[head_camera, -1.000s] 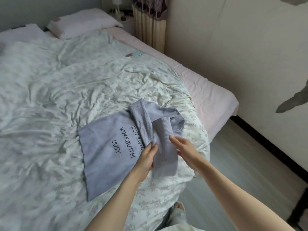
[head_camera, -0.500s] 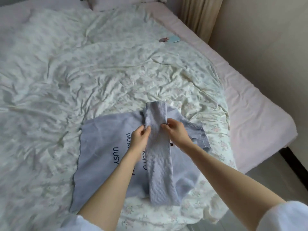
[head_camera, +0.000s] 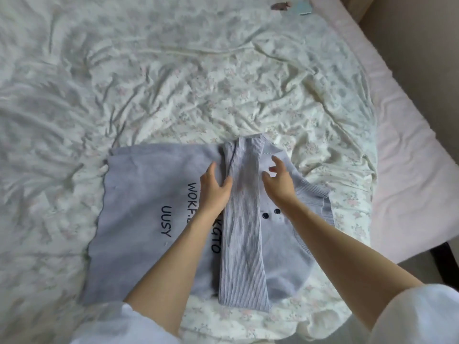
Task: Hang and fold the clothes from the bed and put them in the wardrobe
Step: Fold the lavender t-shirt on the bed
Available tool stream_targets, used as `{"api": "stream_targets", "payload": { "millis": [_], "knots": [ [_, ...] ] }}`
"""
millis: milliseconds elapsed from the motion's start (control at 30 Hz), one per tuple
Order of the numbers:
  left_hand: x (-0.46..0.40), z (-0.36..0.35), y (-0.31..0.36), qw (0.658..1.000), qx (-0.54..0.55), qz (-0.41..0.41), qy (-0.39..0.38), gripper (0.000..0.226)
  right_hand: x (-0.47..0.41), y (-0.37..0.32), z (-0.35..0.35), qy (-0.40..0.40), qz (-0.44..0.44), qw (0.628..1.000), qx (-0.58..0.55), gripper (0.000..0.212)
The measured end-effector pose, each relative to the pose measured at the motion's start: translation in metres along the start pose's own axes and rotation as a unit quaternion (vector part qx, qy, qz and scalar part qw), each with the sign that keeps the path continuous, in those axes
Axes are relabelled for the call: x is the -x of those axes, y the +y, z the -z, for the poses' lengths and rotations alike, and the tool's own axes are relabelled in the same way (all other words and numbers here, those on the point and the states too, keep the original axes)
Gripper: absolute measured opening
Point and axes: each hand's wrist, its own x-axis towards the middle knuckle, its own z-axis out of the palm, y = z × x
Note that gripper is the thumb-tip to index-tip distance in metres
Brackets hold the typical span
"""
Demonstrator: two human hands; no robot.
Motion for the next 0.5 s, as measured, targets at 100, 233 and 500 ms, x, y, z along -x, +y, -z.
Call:
{"api": "stream_targets", "payload": {
  "millis": [100,233,500],
  "knots": [
    [0.036,0.0,-0.045,0.992,-0.106,-0.054,0.052,0.055,0.033,0.041,-0.003,0.014,0.073,0.993,0.09,0.053],
    [0.098,-0.011,-0.114,0.925,-0.328,-0.182,-0.066,0.057,0.109,0.098,-0.019,-0.046,0.279,0.916,0.285,0.049],
    [0.113,0.022,-0.152,0.832,-0.502,-0.179,-0.156,0.068,0.172,0.156,-0.015,-0.115,0.266,0.828,0.479,0.064]
  ]
}}
